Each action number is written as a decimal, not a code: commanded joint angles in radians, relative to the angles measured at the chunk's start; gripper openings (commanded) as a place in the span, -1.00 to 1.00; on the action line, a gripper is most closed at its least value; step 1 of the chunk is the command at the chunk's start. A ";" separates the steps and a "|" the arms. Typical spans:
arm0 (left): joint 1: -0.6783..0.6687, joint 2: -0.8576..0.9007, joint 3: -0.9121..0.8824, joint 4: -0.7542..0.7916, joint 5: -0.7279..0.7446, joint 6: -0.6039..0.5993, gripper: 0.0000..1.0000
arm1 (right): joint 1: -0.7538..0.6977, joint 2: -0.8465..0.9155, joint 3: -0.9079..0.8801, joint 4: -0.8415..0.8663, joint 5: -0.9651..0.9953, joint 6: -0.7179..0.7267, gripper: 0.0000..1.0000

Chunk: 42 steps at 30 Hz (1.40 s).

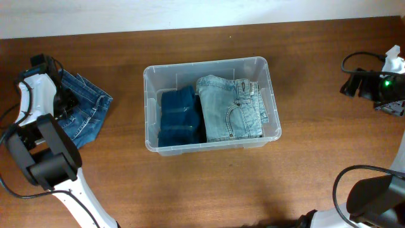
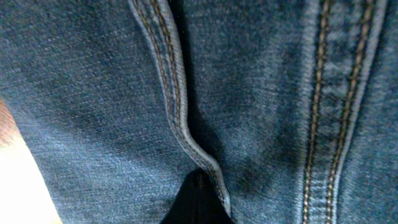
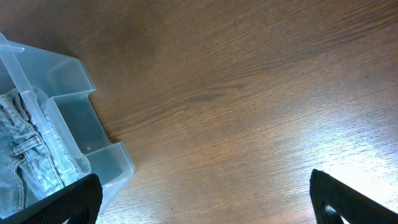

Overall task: Pack container
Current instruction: 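Position the left gripper over the folded dark-blue jeans on the table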

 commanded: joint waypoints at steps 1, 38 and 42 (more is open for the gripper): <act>-0.035 0.063 -0.034 -0.035 0.164 0.016 -0.99 | -0.004 0.000 0.010 0.000 0.002 -0.006 0.97; -0.044 -0.173 -0.177 0.214 0.335 0.072 -0.99 | -0.004 0.000 0.010 0.000 0.002 -0.006 0.97; -0.047 -0.173 -0.252 0.246 0.307 0.072 -0.99 | -0.004 0.000 0.010 0.000 0.002 -0.006 0.98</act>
